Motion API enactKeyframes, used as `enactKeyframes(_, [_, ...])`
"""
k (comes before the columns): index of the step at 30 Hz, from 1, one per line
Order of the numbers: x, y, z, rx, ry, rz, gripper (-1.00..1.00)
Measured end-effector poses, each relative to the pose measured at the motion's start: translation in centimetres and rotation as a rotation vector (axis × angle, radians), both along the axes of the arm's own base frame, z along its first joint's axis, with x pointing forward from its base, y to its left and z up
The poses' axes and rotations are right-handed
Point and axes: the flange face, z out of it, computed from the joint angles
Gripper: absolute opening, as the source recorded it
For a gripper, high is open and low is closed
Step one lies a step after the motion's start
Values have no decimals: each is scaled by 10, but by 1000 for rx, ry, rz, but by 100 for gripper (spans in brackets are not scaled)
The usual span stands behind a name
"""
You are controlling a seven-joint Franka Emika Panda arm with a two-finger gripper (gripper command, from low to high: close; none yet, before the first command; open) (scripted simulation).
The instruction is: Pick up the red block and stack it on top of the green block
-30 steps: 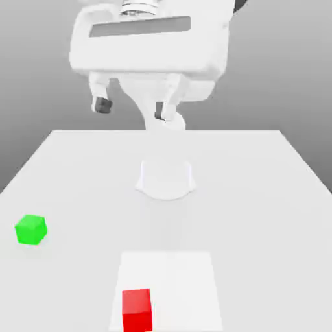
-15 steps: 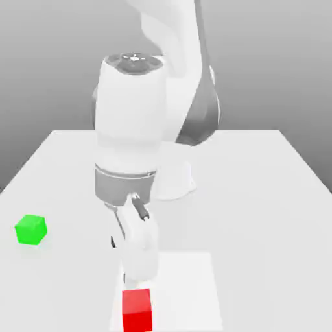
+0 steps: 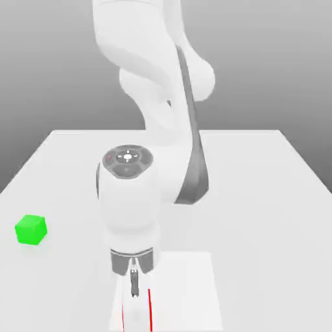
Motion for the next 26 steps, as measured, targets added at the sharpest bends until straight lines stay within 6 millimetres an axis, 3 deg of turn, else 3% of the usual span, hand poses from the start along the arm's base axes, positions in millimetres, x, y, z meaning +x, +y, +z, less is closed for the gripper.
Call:
enactKeyframes(4, [-3,-7,45,-2,3,-17,-100])
enactKeyframes(6, [-22,-54,53,-11,12,-151,-100])
enactKeyframes(9, [-66,-130,62,-20,22,-389,-100])
enactKeyframes(12, [-136,-213,71,-19,24,-689,-100])
enactKeyframes(15, [-211,-265,81,-10,15,-961,-100])
enactKeyframes(16, [-235,-277,84,-5,10,-1045,-100])
enactKeyframes(17, [-246,-281,82,-2,6,-1084,-100])
enactKeyframes(22, [-247,-279,35,1,3,-1096,-100])
enactKeyframes(23, [-248,-278,26,1,2,-1096,100])
enactKeyframes(26, [-248,-278,26,1,2,-1096,100])
